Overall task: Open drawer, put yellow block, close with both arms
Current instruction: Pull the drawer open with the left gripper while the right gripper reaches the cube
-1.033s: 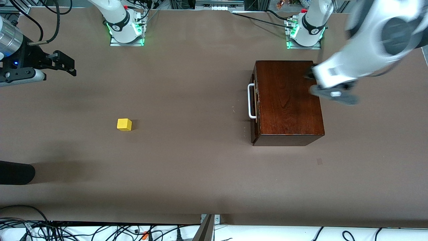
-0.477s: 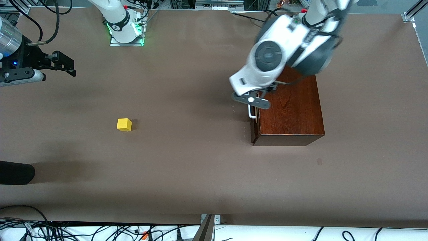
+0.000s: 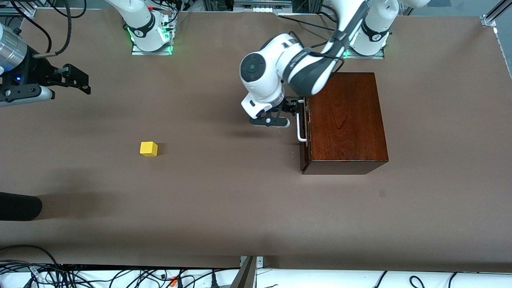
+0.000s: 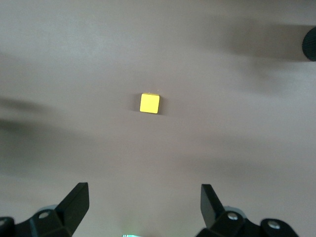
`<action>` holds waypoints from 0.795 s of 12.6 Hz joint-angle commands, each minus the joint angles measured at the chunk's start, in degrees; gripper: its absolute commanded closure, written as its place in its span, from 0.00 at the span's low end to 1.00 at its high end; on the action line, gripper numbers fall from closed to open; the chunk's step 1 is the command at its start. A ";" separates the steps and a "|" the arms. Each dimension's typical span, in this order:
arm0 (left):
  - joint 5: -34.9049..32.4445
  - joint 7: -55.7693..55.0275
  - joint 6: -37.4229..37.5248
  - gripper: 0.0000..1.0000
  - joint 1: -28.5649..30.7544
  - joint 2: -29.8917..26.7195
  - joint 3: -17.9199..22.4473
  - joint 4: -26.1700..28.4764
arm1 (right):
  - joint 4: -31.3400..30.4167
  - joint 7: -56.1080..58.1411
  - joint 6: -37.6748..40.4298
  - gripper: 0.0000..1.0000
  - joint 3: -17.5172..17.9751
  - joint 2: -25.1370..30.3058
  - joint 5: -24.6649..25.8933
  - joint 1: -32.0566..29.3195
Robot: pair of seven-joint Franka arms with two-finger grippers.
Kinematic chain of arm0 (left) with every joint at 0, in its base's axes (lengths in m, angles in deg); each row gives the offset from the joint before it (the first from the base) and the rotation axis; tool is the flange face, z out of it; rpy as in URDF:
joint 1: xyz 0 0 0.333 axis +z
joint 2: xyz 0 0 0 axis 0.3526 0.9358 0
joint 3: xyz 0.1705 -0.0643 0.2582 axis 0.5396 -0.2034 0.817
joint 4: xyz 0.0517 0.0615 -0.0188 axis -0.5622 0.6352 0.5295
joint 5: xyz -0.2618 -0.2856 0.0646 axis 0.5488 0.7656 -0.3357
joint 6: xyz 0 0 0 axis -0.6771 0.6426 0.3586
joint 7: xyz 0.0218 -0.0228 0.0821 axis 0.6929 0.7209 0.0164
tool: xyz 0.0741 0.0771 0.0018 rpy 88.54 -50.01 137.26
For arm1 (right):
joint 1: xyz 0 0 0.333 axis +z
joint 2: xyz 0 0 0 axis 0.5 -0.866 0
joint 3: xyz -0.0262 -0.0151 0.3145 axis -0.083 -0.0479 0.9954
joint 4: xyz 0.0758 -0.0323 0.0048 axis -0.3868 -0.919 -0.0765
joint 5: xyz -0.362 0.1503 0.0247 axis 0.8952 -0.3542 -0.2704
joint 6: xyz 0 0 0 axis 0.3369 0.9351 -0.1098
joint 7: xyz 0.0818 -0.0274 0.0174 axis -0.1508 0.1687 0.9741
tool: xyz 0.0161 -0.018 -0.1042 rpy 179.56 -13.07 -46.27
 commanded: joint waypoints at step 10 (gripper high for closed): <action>-8.06 -2.72 0.68 0.00 -0.80 4.47 1.32 -1.57 | 1.69 1.00 -2.46 0.00 0.28 -11.54 0.33 -0.96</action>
